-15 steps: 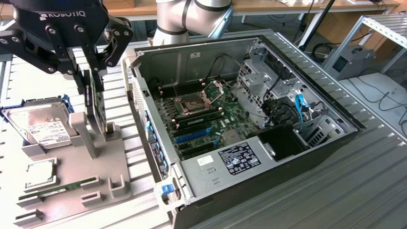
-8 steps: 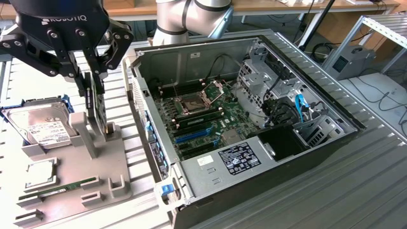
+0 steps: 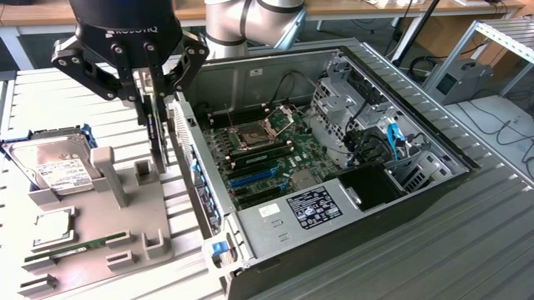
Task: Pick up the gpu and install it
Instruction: 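Pick up the gpu and move the gpu toward the slot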
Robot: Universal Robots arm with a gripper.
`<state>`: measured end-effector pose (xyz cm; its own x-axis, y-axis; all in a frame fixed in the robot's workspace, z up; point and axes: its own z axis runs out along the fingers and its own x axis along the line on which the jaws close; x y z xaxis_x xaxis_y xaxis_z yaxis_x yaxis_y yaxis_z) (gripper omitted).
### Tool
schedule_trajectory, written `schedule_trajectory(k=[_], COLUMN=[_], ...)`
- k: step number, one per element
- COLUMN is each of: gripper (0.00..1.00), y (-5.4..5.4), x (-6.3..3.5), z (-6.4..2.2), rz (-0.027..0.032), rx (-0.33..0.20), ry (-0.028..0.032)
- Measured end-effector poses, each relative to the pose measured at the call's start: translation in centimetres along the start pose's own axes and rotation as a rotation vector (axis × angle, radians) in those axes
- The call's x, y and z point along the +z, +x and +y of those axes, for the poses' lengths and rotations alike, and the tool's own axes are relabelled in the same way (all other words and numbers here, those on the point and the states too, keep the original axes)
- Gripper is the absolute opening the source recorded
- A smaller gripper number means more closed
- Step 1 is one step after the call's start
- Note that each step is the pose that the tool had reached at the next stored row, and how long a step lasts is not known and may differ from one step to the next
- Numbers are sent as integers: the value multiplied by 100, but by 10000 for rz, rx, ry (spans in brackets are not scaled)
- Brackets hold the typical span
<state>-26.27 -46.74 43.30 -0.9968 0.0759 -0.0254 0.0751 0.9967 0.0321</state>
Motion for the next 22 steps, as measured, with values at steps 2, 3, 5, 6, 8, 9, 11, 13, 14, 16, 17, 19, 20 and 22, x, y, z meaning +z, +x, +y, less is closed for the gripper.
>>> schedule_trajectory(k=[2, 3, 5, 6, 8, 9, 11, 13, 14, 16, 17, 19, 20, 22], gripper=[26, 26, 26, 26, 26, 26, 26, 26, 26, 26, 26, 26, 26, 26], y=[-100, -140, -206, -212, -224, -232, -247, -265, -272, -285, -292, -306, -312, -324], x=[17, 24, 36, 37, 39, 40, 43, 45, 46, 48, 49, 51, 52, 54], z=[7, 10, 15, 15, 16, 17, 18, 19, 19, 20, 21, 22, 22, 23], rz=[0, 0, 0, 0, 0, 0, 0, 0, 0, 0, 0, 0, 0, 0], rx=[0, 0, 0, 0, 0, 0, 0, 0, 0, 0, 0, 0, 0, 0], ry=[0, 0, 0, 0, 0, 0, 0, 0, 0, 0, 0, 0, 0, 0])
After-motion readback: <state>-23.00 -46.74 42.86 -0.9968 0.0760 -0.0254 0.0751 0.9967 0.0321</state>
